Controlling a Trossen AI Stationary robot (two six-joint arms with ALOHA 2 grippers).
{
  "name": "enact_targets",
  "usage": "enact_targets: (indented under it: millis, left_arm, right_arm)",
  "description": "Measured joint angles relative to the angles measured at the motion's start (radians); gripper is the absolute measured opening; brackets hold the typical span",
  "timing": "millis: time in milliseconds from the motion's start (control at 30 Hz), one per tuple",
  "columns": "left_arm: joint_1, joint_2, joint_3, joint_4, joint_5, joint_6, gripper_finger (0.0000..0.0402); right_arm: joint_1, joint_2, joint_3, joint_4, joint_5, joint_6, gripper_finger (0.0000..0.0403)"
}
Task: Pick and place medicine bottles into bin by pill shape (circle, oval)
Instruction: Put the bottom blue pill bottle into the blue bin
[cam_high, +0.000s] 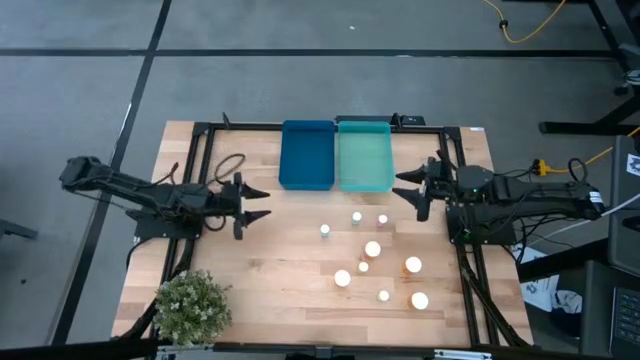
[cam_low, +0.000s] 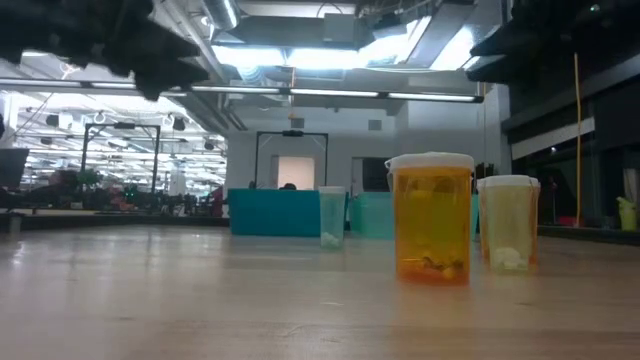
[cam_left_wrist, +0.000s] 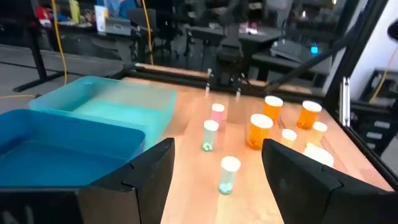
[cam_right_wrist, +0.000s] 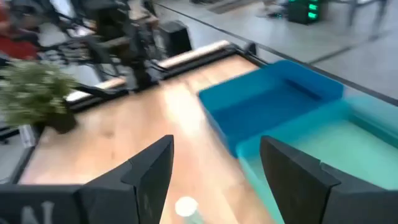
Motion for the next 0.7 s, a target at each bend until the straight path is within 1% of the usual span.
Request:
enact_targets:
  millis: [133, 267, 433, 567, 700]
  left_arm:
    - [-0.043, 0.208, 0.129, -0.004, -0.036, 0.081, 0.0234]
    - [-0.047, 0.393, 0.268, -0.013, -0.041, 0.180, 0.0234]
    - [-0.043, 0.575, 0.425, -0.099, -0.039, 0.209, 0.0234]
    - [-0.020, 0.687, 0.520, -0.209, 0.006, 0.204, 0.0234]
    - [0.018, 0.772, 0.579, -0.245, 0.081, 0.202, 0.0234]
  right_arm:
    - [0.000, 0.000, 0.006, -0.022, 0.005, 0.016, 0.0240]
    - [0.000, -0.001, 0.006, -0.023, 0.005, 0.016, 0.0240]
    - [0.000, -0.001, 0.006, -0.023, 0.005, 0.014, 0.0240]
    - [0.000, -0.002, 0.006, -0.052, 0.007, 0.012, 0.0240]
    - [0.000, -0.002, 0.006, -0.102, 0.077, 0.012, 0.0240]
